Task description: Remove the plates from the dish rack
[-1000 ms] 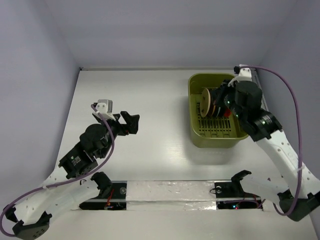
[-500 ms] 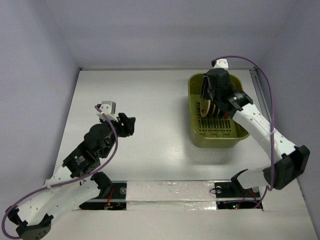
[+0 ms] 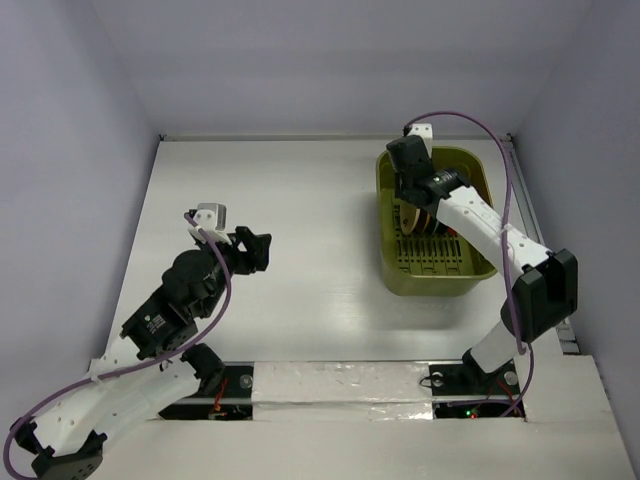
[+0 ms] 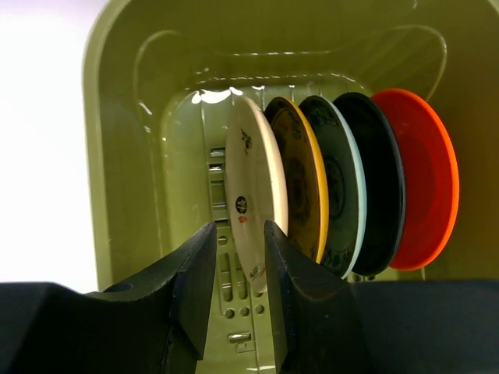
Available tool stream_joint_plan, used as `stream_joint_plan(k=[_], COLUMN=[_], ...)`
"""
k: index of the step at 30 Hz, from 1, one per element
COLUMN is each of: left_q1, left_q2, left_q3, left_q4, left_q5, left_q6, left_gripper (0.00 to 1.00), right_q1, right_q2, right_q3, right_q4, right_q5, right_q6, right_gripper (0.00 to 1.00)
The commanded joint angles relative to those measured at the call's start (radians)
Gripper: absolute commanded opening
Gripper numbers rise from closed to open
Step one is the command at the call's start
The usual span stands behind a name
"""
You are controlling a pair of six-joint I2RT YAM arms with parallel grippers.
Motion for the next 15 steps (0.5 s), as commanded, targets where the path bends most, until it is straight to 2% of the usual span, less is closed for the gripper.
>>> stream_joint_plan(k=[1,15], left_q1=[0.003,0.013], left_q2=[-0.008,-0.008], left_q3=[-0.009,-0.012], left_q4=[0.041,0.050], left_q5=[0.007,0.016], left_q6=[0.016,0.022], left_gripper=[0.61,0.60], right_q1=[-0.019,-0.047], right_q2=[0.005,0.074], right_q3=[0.028,0.005], right_q4=[0.014,0.029], right_q5=[0.044,0.080], right_q6=[-0.007,-0.014], right_gripper=[0.36,0.35])
